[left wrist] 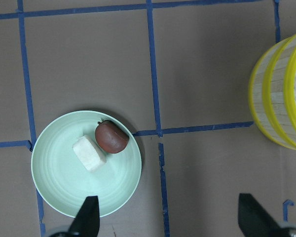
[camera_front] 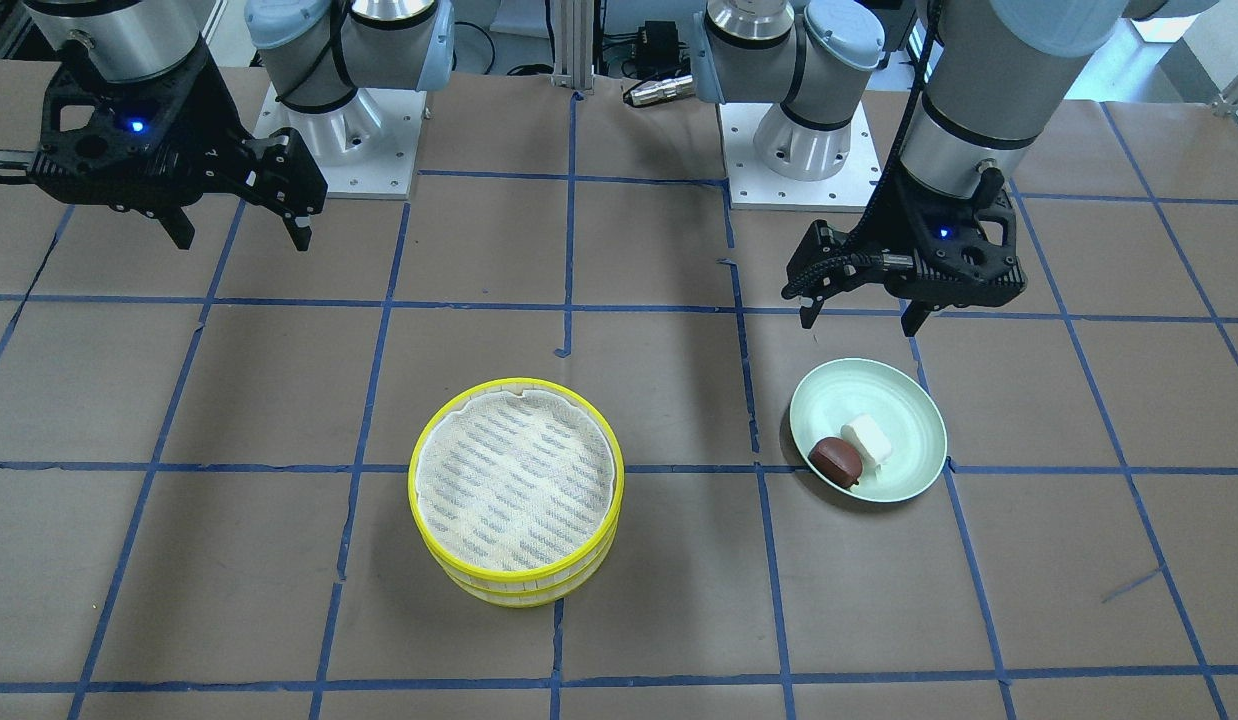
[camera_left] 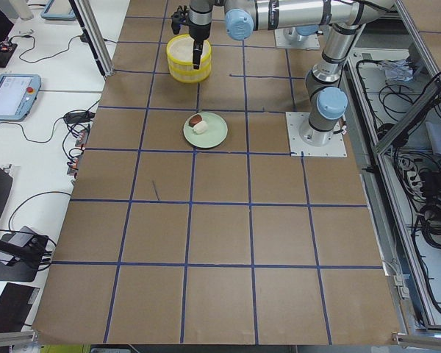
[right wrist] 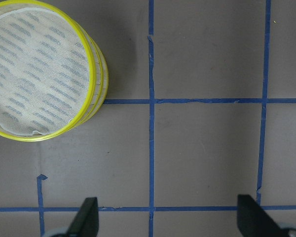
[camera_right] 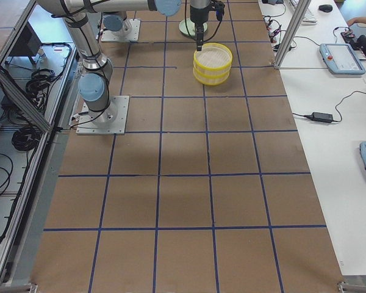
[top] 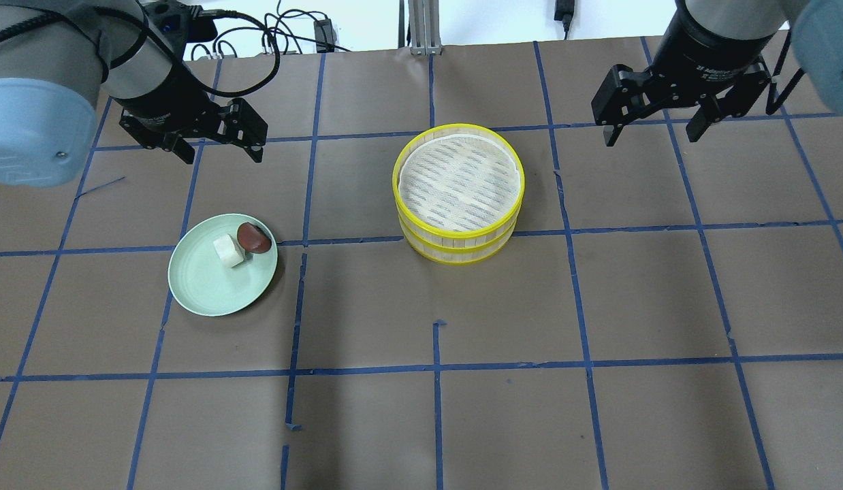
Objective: Place buns in different layers of steamer
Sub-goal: 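Move the left gripper over the plate while the right approaches the steamer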
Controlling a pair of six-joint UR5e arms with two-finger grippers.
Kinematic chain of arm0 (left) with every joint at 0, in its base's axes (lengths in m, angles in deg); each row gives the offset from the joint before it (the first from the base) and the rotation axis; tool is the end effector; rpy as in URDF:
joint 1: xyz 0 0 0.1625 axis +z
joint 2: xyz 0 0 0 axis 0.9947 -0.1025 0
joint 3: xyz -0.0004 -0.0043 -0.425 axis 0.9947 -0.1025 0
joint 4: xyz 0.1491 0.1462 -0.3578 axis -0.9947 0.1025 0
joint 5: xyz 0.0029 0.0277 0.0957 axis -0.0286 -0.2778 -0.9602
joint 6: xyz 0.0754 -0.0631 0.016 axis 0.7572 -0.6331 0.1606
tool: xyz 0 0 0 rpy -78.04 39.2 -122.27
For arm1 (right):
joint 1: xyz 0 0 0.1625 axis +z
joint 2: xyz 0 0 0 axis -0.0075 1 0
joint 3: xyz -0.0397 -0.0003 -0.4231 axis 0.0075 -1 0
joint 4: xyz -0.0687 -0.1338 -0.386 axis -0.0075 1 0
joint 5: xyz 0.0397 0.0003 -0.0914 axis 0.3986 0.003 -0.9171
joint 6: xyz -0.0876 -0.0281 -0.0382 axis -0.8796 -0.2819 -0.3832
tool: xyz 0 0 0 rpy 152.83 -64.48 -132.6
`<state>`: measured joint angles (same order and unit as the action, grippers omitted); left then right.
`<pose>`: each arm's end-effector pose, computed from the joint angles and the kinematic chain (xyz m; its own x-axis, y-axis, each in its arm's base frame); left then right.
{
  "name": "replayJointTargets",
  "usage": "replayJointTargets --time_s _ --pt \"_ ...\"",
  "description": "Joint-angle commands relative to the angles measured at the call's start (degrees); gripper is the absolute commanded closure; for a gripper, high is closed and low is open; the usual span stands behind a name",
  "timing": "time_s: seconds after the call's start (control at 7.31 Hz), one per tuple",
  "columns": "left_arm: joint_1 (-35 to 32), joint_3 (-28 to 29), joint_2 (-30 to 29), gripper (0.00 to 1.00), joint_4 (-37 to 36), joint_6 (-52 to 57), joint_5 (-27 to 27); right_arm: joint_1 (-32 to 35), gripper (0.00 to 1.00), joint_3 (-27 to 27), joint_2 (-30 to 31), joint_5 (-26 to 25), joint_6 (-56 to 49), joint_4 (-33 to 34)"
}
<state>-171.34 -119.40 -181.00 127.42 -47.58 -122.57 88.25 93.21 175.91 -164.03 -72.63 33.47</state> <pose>-0.1129 -0.5172 0.4563 -0.9980 0.0537 0.0335 0.0498 0.9929 -0.1076 0.1220 -0.4895 0.5126 -1.0000 -0.0075 0.0015 -0.0075 0.9989 -0.0467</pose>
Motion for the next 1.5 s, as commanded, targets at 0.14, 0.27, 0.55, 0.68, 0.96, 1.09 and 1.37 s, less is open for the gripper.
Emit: replayJointTargets --time_s 0.14,0.27,0.55,0.68,0.96,1.09,1.37 --pt "-0.05 0.49 0.01 0.00 -0.05 -0.09 -0.07 0.01 0.00 0.00 0.04 -0.08 0.00 0.00" --pt "0.04 0.40 0.01 0.00 -0.13 0.26 -0.07 0.01 0.00 0.00 0.04 0.01 0.00 0.00" --pt "0.30 0.41 -0.34 0.00 -0.05 0.96 0.01 0.01 0.00 0.00 0.04 0.01 0.00 0.00" --pt "0.65 0.66 -0.87 0.00 -0.48 1.23 -0.16 0.01 0.00 0.09 0.04 0.18 0.00 0.00" --pt "3.88 -0.12 -0.79 0.00 -1.01 4.11 -0.43 0.01 0.00 0.00 -0.04 0.19 0.09 0.00" --pt "8.08 -0.47 -0.87 0.00 -0.67 7.70 -0.69 0.01 0.00 0.00 -0.39 0.27 0.09 0.09" --pt "11.90 -4.67 -3.49 0.00 -1.18 11.15 -2.17 -0.69 0.00 -0.26 -1.35 0.18 0.00 3.39"
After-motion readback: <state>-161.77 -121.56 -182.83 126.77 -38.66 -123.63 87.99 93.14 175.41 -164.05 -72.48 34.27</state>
